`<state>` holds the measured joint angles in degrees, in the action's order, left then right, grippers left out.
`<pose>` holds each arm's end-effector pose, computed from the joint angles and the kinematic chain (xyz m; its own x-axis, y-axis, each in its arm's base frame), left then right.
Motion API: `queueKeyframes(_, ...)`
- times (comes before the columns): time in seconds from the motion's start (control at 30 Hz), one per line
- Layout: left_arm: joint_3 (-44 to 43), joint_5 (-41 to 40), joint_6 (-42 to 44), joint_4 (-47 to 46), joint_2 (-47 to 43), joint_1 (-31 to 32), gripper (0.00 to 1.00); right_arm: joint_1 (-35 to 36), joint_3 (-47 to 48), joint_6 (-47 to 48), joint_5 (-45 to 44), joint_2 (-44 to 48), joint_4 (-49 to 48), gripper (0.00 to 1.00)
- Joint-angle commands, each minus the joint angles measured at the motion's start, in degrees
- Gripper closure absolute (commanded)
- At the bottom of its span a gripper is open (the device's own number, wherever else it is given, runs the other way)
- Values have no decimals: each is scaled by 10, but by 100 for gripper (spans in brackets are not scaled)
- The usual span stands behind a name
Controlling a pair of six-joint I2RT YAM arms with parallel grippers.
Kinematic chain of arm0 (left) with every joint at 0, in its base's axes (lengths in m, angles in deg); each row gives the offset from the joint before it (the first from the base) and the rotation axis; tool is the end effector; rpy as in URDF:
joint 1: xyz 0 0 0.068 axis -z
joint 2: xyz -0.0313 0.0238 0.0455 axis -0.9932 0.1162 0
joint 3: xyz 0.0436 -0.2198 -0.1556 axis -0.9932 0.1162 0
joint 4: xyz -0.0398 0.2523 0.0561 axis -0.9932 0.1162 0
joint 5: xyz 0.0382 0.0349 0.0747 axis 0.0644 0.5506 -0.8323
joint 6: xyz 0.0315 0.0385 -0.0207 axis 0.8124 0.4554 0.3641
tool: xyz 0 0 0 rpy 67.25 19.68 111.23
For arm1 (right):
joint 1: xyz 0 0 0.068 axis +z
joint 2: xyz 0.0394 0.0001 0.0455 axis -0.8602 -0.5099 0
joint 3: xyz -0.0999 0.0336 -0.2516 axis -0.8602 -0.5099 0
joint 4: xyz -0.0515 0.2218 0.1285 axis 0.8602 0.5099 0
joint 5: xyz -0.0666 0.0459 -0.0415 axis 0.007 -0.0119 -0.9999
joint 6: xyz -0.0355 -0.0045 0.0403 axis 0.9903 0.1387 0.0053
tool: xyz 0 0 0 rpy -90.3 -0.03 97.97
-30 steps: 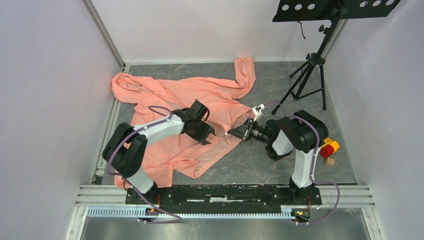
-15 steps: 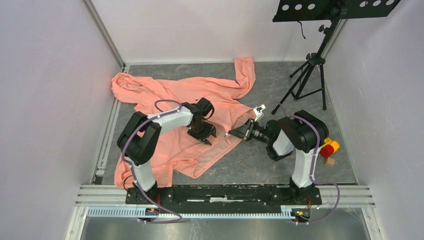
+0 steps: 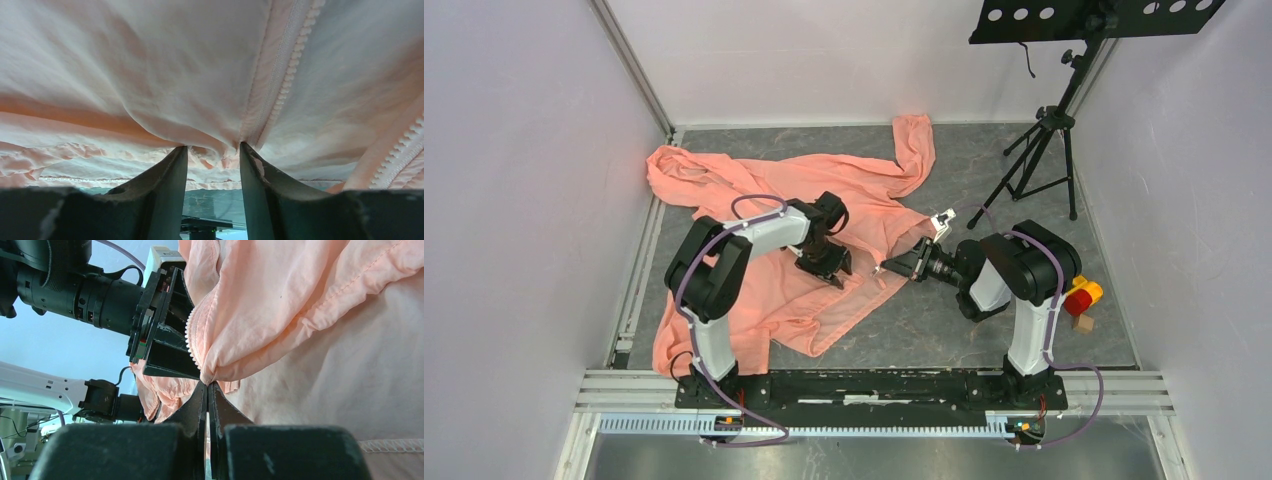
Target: Zip up the jacket
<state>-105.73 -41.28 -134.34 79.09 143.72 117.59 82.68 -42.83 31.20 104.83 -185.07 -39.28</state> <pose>0.2790 -0.1958 0.1494 -0.5386 -0.8314 0.1366 -0.8424 0.5277 -0.1095 0.2423 0.1282 0.0959 -0.8028 0.3865 -0.4540 -0.3534 0.3048 0.8844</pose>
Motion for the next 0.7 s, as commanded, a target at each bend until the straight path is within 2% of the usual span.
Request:
queueKeyframes(0.0,-24,-1,-16,14,14,1,52,-2,-2,-2,11,-6,-213,100)
queueKeyframes(0.3,-16,-38,11,13,-10,1,78,-1,0,-4,18,-5,-210,100)
queueKeyframes(0.47,27,-69,55,-38,-66,1,78,2,3,-5,26,-1,-200,100)
queueKeyframes(0.57,63,-75,74,-71,-101,-1,72,3,4,-4,29,-1,-199,100)
queueKeyframes(0.67,106,-81,85,-124,-132,-3,75,6,5,-1,29,-1,-194,100)
